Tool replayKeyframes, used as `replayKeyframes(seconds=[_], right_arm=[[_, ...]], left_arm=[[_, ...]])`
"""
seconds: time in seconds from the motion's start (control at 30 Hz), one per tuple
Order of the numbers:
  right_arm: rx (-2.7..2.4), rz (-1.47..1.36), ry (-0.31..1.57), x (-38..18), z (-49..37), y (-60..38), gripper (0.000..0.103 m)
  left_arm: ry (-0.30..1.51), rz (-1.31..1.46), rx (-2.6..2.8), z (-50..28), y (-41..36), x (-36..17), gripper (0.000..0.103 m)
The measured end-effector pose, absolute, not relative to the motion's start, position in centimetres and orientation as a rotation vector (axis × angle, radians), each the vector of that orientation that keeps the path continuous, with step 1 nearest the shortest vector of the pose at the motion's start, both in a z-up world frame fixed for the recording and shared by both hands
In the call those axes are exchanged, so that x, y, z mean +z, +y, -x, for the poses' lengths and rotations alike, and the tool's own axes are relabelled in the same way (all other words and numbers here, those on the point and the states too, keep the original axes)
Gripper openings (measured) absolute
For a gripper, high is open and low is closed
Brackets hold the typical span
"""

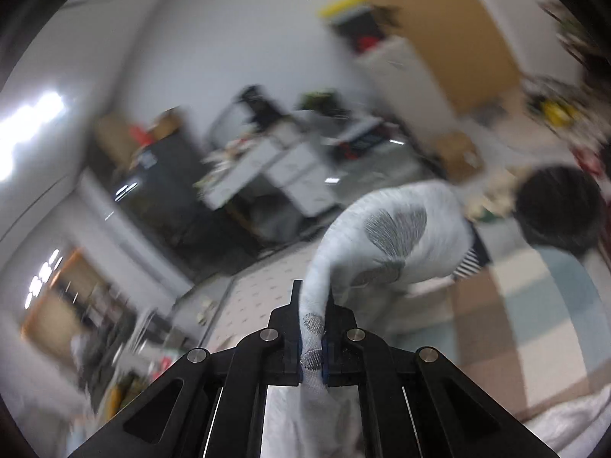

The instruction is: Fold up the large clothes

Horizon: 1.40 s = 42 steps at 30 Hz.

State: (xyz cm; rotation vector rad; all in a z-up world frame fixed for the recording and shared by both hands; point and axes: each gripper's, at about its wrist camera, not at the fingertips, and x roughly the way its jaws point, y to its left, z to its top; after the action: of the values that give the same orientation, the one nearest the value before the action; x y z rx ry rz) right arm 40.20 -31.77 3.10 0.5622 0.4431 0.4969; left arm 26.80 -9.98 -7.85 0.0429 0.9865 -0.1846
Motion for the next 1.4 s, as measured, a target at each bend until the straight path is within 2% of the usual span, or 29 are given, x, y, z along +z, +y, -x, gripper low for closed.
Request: replayKeyframes(seconds=[0.13,0.23,0.3,0.33,0.4,0.43,0.47,0.63,0.83,1.0,1.13,1.23,1.3,1.33,1.37,1.4], right_arm=[[0.820,-0.241,0.449,6.4,-31.9,-25.6,0.007],[0.941,0.059,0.548,4.4,-24.9,-22.7,0.011],[0.919,0.190,0.667,1.3,-22.2,-22.3,0.019],[0.893,0.242,0.750,-0.6,-21.2,-22.3,0.032],[0.858,0.258,0.836,-3.0,-20.0,-23.0,0.038],[0.806,0.255,0.862,-3.9,-19.4,-23.6,0.057],[0.772,0.248,0.879,-4.5,-18.8,-24.2,0.067],[0.591,0.064,0.872,-5.7,-16.1,-28.0,0.065],[0.549,-0.419,0.882,-5.1,-17.4,-30.9,0.067],[0.633,-0.543,0.893,-3.2,-19.4,-29.2,0.067],[0.618,-0.580,1.074,-5.6,-20.1,-27.2,0.065],[0.609,-0.574,1.140,-7.5,-19.7,-25.8,0.063],[0.611,-0.582,1.141,-7.9,-19.9,-25.0,0.051],[0.617,-0.580,1.132,-8.0,-20.0,-24.6,0.023],[0.604,-0.551,1.132,-7.8,-20.1,-24.2,0.011],[0.590,-0.521,1.122,-7.1,-20.2,-23.8,0.009]], left_arm=[[0.963,0.075,-0.174,-25.6,-8.2,-6.4,0.102],[0.913,0.189,-0.125,-23.9,-5.4,-4.8,0.102],[0.890,0.272,-0.084,-22.7,-3.4,-4.2,0.102],[0.888,0.319,-0.063,-22.3,-2.2,-4.1,0.102],[0.887,0.404,-0.042,-21.3,-0.4,-4.0,0.101],[0.885,0.433,-0.038,-20.8,0.3,-3.9,0.101],[0.890,0.439,-0.028,-20.4,0.6,-3.9,0.101],[0.938,0.388,0.013,-18.0,1.0,-4.9,0.101],[0.931,0.546,0.054,-15.8,4.0,-5.4,0.101],[0.838,0.690,0.006,-14.8,5.8,-3.8,0.101],[0.882,0.613,-0.115,-15.2,3.7,-2.9,0.101],[0.936,0.504,-0.181,-16.0,1.5,-3.3,0.101],[0.963,0.493,-0.210,-16.3,0.4,-4.1,0.101],[0.963,0.510,-0.226,-16.4,0.4,-4.3,0.098],[0.960,0.526,-0.244,-16.4,0.4,-4.2,0.082],[0.967,0.540,-0.266,-16.4,0.3,-4.2,0.070]])
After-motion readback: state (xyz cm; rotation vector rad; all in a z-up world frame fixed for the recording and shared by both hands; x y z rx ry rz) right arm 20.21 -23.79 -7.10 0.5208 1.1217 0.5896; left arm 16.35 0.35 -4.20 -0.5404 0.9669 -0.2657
